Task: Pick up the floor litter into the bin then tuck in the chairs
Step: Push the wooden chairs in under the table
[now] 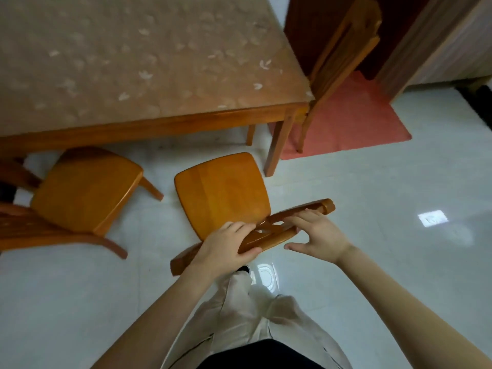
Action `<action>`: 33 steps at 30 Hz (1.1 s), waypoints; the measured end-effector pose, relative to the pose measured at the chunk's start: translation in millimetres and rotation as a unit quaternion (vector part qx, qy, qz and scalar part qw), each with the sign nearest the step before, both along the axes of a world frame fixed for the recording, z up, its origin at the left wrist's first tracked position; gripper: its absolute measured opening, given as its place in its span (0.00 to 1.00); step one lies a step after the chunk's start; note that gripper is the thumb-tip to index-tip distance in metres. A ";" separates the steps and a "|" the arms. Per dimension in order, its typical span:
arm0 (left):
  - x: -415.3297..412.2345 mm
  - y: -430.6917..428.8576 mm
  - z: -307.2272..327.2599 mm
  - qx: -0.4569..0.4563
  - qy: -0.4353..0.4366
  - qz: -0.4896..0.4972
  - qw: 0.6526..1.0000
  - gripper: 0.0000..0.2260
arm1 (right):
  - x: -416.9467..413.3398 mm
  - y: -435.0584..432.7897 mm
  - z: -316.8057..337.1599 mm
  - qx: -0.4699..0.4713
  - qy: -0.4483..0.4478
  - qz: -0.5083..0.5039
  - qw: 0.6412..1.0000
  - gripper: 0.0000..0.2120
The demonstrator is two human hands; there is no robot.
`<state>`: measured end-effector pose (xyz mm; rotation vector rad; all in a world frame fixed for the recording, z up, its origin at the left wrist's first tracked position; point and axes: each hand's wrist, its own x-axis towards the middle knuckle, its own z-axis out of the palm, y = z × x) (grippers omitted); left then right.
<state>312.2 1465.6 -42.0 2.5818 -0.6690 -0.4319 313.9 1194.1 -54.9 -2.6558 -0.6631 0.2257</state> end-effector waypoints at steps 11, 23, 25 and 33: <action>-61.6 -13.4 -30.4 -0.008 -0.055 0.201 0.978 0.23 | 8.9 -20.4 -16.4 0.026 -0.032 0.053 0.998 0.20; -55.9 -26.1 -51.1 -0.170 -0.088 0.325 0.926 0.21 | 15.7 -26.0 -39.2 0.092 0.023 -0.056 0.994 0.25; -52.9 -27.0 -54.4 -0.173 -0.092 0.325 0.925 0.22 | 18.1 -26.8 -38.0 0.095 0.020 -0.056 0.994 0.26; -24.8 -27.1 -55.3 -0.173 -0.095 0.319 0.927 0.25 | 40.4 -23.5 -32.4 0.087 0.027 -0.068 0.994 0.30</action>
